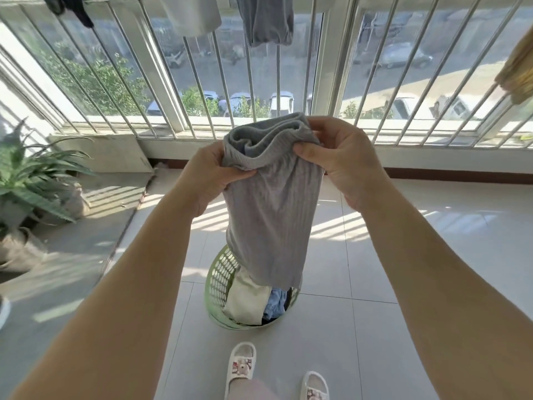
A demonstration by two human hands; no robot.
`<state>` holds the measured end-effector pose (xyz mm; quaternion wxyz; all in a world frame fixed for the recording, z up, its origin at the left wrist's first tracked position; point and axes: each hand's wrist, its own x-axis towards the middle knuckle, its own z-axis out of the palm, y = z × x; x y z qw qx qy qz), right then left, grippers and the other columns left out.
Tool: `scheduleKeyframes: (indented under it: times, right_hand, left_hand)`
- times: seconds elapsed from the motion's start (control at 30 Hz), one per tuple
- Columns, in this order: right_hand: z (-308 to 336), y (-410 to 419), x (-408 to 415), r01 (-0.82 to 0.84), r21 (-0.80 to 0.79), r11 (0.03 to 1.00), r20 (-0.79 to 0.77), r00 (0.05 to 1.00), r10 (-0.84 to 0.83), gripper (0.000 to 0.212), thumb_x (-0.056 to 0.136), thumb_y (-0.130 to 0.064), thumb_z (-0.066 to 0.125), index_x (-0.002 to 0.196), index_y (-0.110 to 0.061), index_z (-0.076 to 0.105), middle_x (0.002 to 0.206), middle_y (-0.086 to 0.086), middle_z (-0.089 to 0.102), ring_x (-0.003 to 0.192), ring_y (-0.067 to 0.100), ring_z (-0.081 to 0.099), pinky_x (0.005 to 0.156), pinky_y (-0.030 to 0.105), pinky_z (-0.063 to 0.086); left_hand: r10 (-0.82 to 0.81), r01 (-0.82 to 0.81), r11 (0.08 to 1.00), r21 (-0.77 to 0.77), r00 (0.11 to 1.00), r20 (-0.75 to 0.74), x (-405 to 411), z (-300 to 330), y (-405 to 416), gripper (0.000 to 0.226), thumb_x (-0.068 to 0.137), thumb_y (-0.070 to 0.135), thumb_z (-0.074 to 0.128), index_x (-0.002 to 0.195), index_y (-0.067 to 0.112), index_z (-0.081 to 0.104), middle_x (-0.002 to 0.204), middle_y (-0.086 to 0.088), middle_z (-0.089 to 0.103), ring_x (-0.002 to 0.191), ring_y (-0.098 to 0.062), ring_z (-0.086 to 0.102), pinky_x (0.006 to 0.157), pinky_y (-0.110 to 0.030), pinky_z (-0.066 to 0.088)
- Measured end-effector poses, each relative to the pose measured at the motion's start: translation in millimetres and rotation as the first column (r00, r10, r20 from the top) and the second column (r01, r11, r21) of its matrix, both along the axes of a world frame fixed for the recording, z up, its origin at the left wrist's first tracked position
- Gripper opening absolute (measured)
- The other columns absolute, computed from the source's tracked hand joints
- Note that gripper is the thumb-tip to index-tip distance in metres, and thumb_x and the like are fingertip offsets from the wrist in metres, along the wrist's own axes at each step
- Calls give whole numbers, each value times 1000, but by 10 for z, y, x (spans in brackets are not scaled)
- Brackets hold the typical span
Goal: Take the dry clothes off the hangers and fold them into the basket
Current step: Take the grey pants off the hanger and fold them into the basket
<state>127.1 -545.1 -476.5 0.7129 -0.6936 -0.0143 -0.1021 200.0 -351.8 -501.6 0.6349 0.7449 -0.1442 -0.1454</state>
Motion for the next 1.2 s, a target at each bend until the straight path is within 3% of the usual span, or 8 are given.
scheduleKeyframes:
  times: [0.1,0.2,0.33,0.47,0.73,0.87,1.03,1.2]
  right_hand:
    - [-272,125,181,-1,-47,999,-54,999,-1,32,79,5,66,93,-24,65,88,-2,67,82,6,64,80,23,54]
    - [-575,228,398,5,-121,993,-98,995,-17,32,80,0,68,94,-29,66,90,3,67,86,14,62,84,31,53]
    - [-848,348,636,20,-203,979,-153,987,-52,28,81,-4,68,104,-20,66,92,2,66,86,16,60,83,31,55]
    - [-976,419,802,63,-240,969,-157,982,-102,29,82,-4,67,109,-16,65,95,0,67,88,13,60,79,22,53]
    - [-1050,556,787,114,-249,962,-132,980,-151,32,80,-1,67,107,-18,64,95,-3,67,88,14,59,81,25,53]
    - [-1174,647,635,83,-217,973,-198,972,-127,32,80,-1,66,110,-13,64,97,4,68,88,14,62,79,25,54]
    - [-1552,787,373,36,-166,985,-345,934,-92,33,77,1,69,105,-15,67,93,1,71,85,6,66,79,22,54]
    - [-2074,965,77,-71,-96,993,-530,848,9,30,76,-1,72,92,-26,70,78,-13,71,78,0,64,72,14,50]
  left_hand:
    - [-6,7,999,48,1000,-8,176,-227,129,34,69,-2,73,91,22,66,92,2,69,93,-13,62,83,-28,52]
    - [-55,57,995,82,998,-17,393,-480,231,32,72,-4,71,86,24,64,76,15,69,79,1,62,75,-17,53]
    - [-117,120,986,114,993,-35,692,-795,333,29,73,-3,71,89,21,65,71,21,69,70,11,61,66,-8,49]
    - [-144,148,984,97,988,-49,924,-995,374,34,68,2,77,93,22,66,77,19,70,75,8,60,70,-11,49]
    - [-195,197,972,128,980,-22,1051,-1156,475,30,70,2,75,96,16,67,85,4,67,73,6,58,68,-12,48]
    - [-234,240,955,174,971,-56,997,-1285,600,29,68,9,79,94,17,68,89,-4,69,82,-13,61,75,-28,53]
    - [-309,332,909,251,943,-126,749,-1672,792,30,68,6,80,96,8,70,93,-11,71,87,-17,64,78,-31,55]
    - [-337,409,819,403,911,-239,442,-2203,975,25,70,6,78,95,8,71,89,-7,71,79,-10,61,69,-15,48]
